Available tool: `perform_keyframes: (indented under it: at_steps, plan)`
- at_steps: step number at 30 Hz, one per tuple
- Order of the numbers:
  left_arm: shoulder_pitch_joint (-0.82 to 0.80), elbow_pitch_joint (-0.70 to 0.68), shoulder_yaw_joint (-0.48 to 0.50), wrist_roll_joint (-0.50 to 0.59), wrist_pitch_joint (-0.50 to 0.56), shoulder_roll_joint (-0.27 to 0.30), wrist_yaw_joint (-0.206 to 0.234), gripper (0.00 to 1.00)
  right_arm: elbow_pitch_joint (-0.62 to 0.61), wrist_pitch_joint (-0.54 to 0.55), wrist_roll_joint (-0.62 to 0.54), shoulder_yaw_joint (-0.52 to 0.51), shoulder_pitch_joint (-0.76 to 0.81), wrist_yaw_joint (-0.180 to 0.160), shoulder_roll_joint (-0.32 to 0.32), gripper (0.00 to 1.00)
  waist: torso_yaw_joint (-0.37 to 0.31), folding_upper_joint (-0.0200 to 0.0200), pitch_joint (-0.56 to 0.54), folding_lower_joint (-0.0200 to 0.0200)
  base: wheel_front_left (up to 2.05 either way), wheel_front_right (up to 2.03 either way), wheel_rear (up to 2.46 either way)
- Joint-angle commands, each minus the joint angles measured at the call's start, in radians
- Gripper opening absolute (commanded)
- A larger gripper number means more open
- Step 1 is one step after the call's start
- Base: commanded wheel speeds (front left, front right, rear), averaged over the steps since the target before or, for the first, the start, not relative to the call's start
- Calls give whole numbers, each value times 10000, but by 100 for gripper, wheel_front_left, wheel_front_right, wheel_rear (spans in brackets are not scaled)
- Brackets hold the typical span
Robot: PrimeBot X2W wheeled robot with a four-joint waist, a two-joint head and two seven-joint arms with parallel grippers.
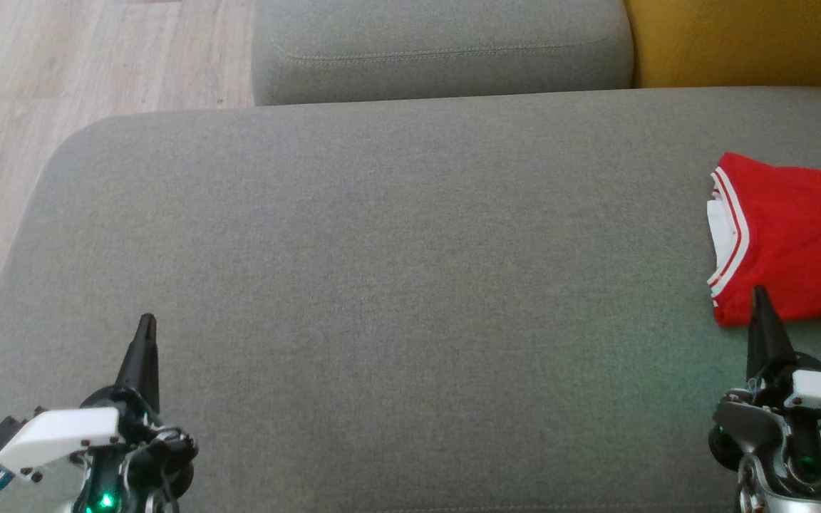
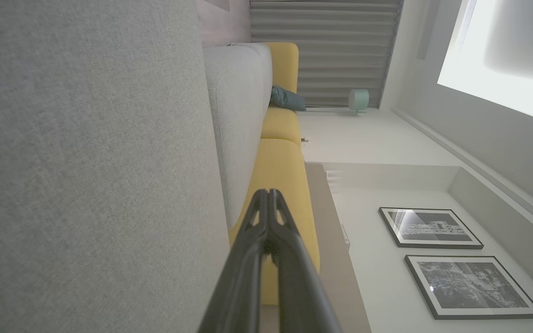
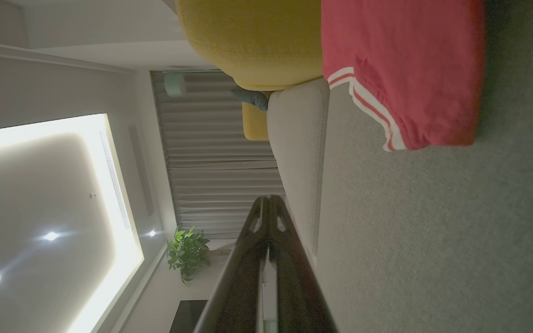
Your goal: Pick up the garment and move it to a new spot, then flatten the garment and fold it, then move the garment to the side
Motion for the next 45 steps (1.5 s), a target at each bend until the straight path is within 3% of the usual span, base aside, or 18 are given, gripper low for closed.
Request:
perform_keyframes:
  at_steps: [1,45]
  plan:
    - [-564,-389,351,-44,76,164,-71,0,-405,60,72,205,-179,67,-56,0,0,0,0,0,0,0,0]
    - [-564,-390,351,-45,76,164,-71,0,-405,60,72,205,-179,67,-56,0,0,0,0,0,0,0,0]
